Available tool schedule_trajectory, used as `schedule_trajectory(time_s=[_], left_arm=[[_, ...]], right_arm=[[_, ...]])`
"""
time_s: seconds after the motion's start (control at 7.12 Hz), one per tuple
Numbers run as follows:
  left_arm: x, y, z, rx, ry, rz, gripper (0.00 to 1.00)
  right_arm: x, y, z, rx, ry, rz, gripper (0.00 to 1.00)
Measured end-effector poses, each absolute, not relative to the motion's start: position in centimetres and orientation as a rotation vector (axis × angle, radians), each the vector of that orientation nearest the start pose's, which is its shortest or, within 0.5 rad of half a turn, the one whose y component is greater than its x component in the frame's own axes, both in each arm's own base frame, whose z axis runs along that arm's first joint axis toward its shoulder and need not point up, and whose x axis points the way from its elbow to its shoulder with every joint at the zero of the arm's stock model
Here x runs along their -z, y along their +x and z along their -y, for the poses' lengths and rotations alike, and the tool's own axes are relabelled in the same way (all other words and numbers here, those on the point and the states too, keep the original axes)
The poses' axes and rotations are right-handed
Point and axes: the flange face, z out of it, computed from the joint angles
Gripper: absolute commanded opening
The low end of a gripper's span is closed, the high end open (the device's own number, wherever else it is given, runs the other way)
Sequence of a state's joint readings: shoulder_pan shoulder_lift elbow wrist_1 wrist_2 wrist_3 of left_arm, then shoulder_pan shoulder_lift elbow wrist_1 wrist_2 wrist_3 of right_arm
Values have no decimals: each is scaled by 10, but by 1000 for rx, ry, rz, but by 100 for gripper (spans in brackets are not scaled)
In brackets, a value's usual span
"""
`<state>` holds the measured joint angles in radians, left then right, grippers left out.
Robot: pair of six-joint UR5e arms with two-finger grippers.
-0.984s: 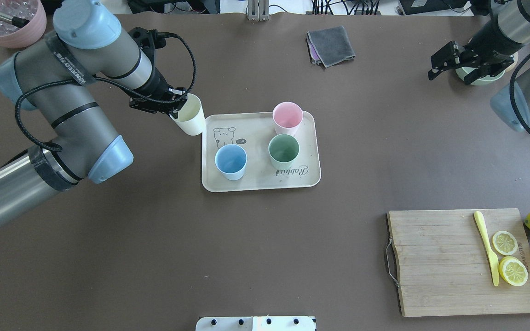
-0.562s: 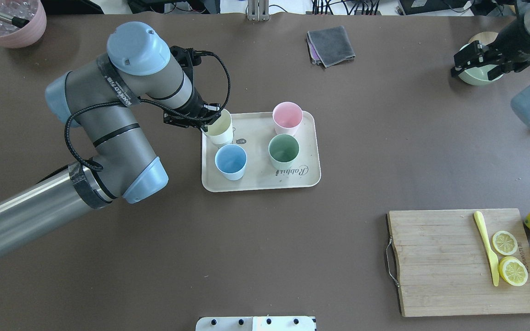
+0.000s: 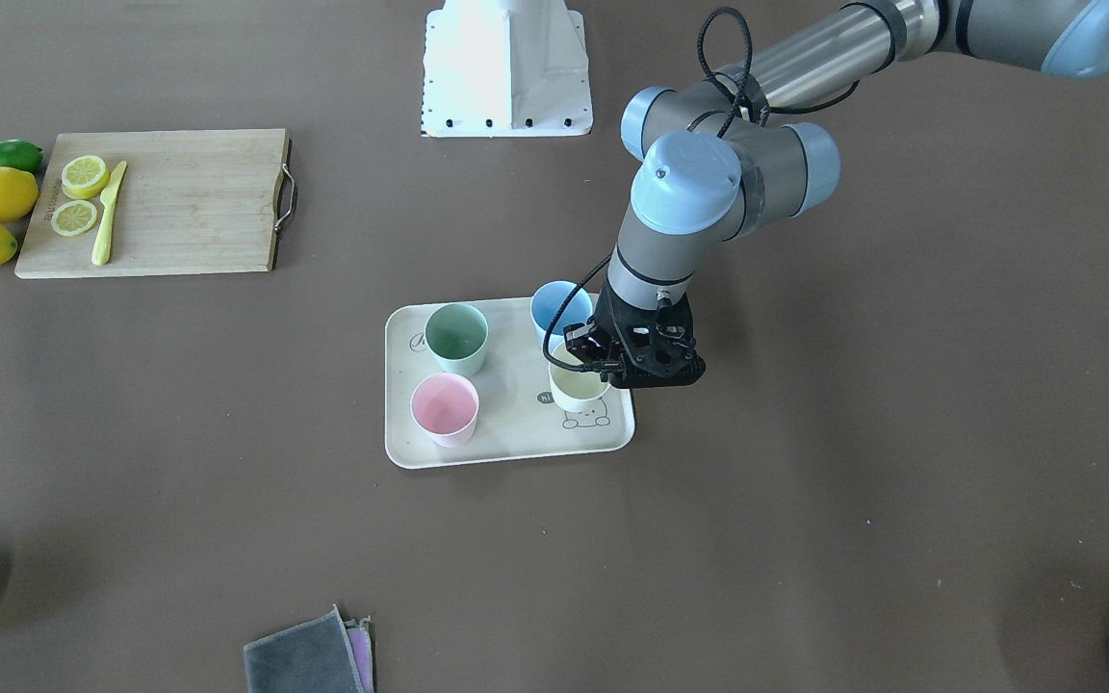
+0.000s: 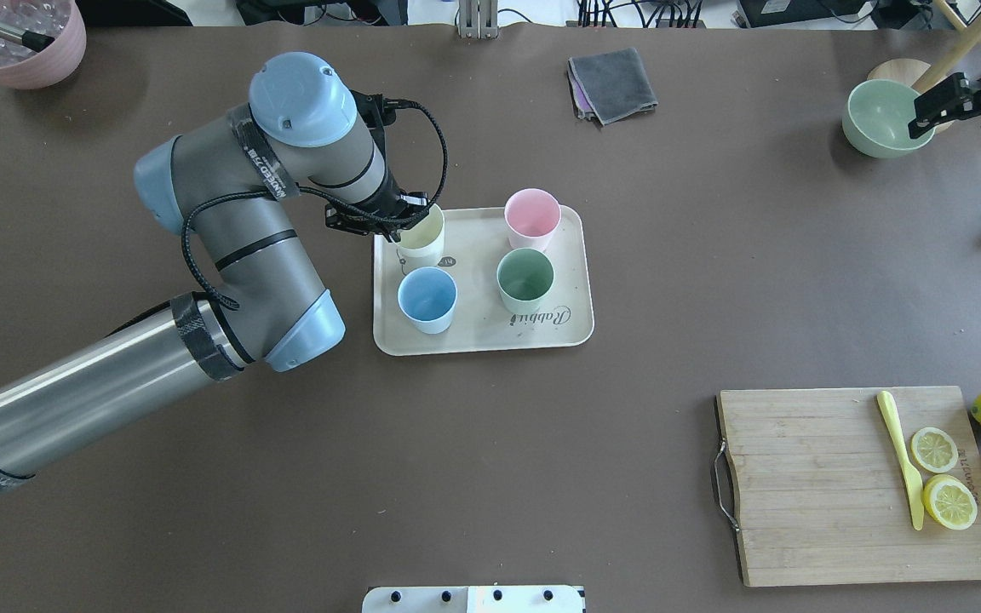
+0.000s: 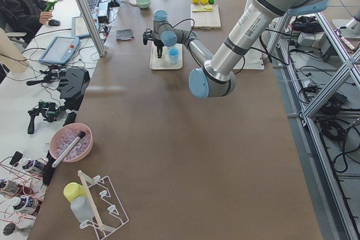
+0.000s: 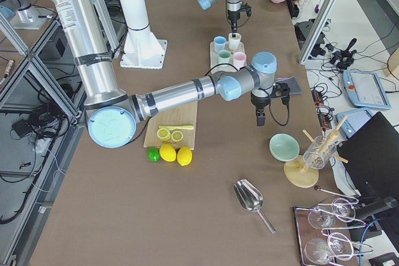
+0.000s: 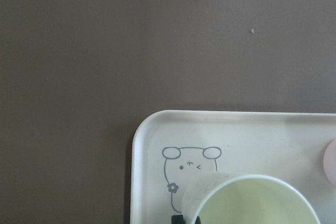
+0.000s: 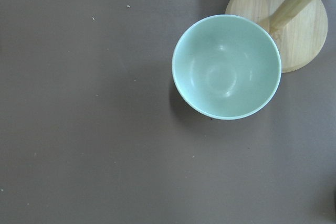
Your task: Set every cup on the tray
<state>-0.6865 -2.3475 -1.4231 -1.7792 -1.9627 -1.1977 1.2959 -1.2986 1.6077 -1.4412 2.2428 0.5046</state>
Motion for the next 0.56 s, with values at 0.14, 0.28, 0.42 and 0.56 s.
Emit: schedule_trajectory(time_s=[0.14, 0.28, 0.42, 0.56], left_arm=[[-227, 527, 548, 125, 103, -893, 49], [-230, 532, 545, 119, 103, -892, 98], [-230, 533, 544, 114, 112, -905, 98], [-228, 528, 543, 107, 130, -927, 98]], right_arm=[[-486, -80, 607, -52, 124, 766, 100], [-492, -59, 605, -32, 102, 774, 100], [-503, -35, 599, -3, 80, 783, 100], [-519, -13, 590, 28, 58, 781, 100]])
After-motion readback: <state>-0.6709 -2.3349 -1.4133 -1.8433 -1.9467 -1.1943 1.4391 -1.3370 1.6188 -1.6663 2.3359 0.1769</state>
